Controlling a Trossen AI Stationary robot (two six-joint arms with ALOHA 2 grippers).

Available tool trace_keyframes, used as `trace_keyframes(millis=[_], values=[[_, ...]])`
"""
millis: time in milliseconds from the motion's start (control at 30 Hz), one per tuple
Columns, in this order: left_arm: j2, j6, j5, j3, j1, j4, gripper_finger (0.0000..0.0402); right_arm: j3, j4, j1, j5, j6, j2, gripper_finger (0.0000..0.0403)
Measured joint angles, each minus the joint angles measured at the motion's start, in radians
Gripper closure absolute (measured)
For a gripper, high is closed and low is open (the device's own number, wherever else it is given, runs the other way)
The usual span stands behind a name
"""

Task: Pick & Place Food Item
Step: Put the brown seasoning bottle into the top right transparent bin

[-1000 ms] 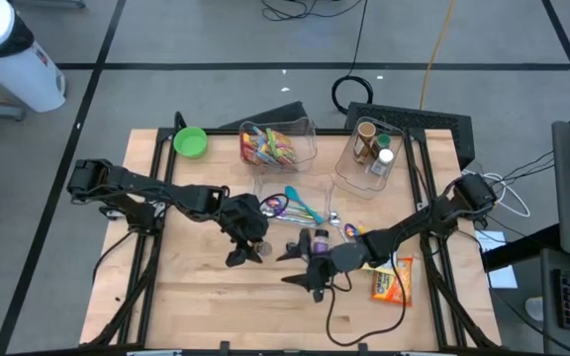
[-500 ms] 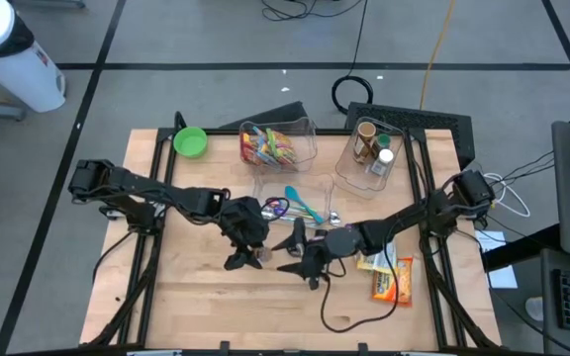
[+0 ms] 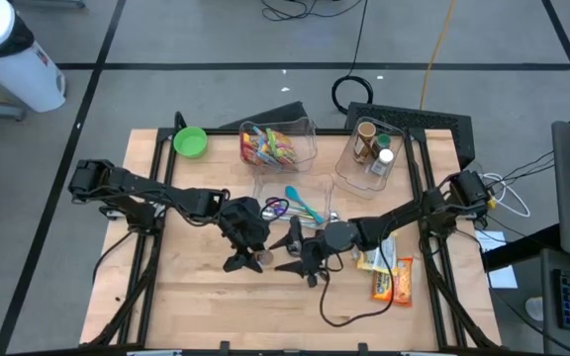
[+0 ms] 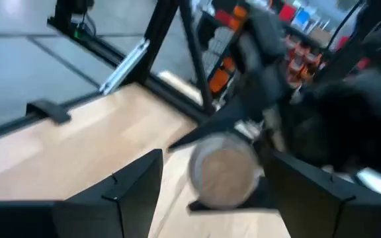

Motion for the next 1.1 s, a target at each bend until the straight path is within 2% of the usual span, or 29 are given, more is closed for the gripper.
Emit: trace_keyframes(millis=[667, 933, 1100], values=[[0.001, -0.027, -0.005, 0.0, 0.009, 0.013, 0.0212, 0.004, 0.035, -0.01, -0.01, 0.042, 0.017, 0.0149], [0.051, -0.053, 0.028, 0.0, 0.016, 0.066, 0.0212, 0.004, 0.032, -0.013, -0.01, 0.046, 0.017, 0.0149], [0.061, -0.029, 0.049, 0.057, 0.029, 0.025, 0.0212, 0.004, 0.004, -0.013, -0.008, 0.049, 0.017, 0.0149]])
